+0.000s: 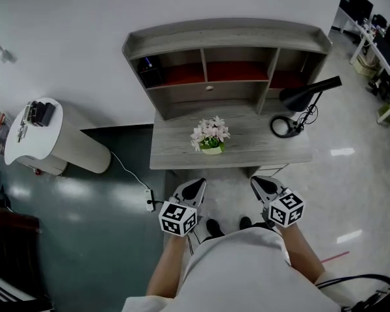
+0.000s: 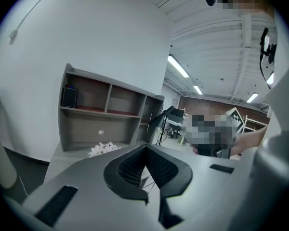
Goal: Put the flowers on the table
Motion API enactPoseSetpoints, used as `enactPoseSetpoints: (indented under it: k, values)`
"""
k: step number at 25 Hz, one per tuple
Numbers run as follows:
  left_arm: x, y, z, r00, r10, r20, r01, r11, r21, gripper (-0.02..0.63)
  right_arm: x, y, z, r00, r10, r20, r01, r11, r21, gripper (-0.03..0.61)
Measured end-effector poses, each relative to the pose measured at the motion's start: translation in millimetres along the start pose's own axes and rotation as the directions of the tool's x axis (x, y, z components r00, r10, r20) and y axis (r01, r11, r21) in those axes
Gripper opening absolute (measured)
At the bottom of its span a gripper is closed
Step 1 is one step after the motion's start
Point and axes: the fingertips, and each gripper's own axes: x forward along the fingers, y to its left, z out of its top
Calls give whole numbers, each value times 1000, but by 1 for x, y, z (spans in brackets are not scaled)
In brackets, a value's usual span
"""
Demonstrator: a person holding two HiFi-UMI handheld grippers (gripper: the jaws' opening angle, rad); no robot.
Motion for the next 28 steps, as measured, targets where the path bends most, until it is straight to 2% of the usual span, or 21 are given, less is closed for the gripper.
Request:
enactPoseSetpoints:
  k: [4,11,28]
  values:
    - [-3,-2,-9,999,31,-7,-31,999,-40,8,-6,-6,5,1000,29,-9,-29,1000,-7,18]
    - [-6,-15,-15,998,58,-2,-58,997,-55,9,-15,-4,1,996,82,-18,-82,996,-16,18]
    - [4,-23,-19,998,63,-2,-63,995,-72,9,-16,-14,6,995,98,-11,-98,995,6,18]
